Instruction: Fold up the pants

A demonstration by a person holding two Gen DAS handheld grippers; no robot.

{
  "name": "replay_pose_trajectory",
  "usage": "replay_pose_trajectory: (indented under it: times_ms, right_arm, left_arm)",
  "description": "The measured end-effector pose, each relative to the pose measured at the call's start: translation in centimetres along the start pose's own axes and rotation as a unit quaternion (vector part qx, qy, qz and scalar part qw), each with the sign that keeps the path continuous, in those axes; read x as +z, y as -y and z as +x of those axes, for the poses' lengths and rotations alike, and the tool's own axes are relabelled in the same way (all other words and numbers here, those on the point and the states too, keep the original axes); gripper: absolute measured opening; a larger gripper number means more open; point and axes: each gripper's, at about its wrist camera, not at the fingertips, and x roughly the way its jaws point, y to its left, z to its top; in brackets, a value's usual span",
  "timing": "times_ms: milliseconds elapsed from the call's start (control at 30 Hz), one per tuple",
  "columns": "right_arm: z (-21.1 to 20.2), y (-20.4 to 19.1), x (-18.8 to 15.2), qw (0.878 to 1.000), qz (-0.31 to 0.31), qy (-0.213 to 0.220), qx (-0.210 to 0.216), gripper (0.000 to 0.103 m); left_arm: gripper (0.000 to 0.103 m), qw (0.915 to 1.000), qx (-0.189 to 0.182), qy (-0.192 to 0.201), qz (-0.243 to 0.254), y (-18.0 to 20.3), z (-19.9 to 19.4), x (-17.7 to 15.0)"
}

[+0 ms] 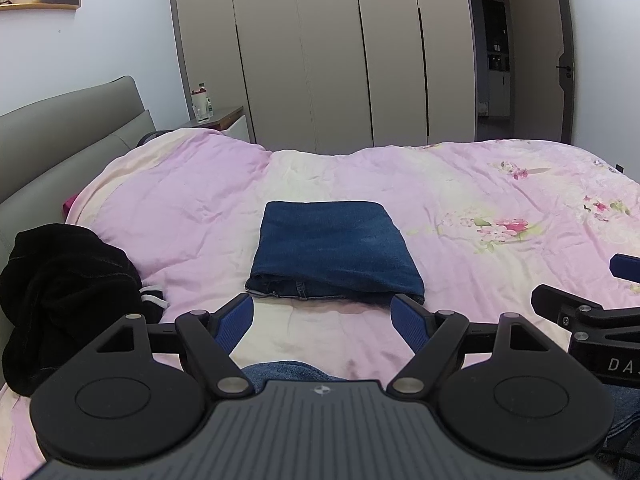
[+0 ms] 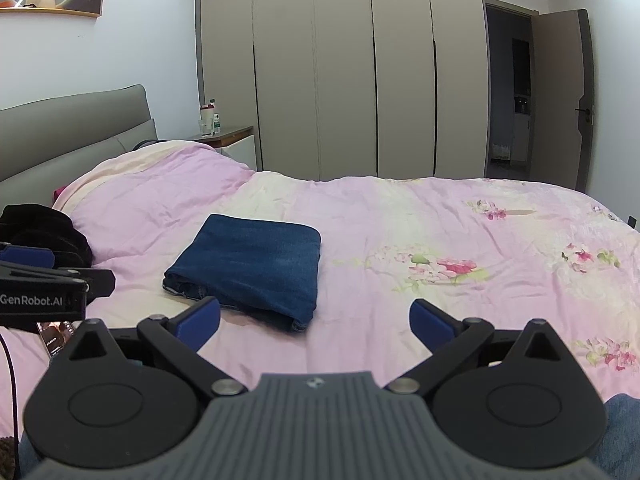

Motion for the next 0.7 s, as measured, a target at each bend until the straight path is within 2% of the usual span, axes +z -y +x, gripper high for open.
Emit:
replay_pose_trajectory:
  times_ms: [700]
  right_arm:
    - [-0.22,0.0,-0.2,1.0,0.003,-0.002,0.001,0.098]
  left_arm:
    - [0.092,0.9998,-0.016,0.011,0.003,0.17,-0.39,0.12]
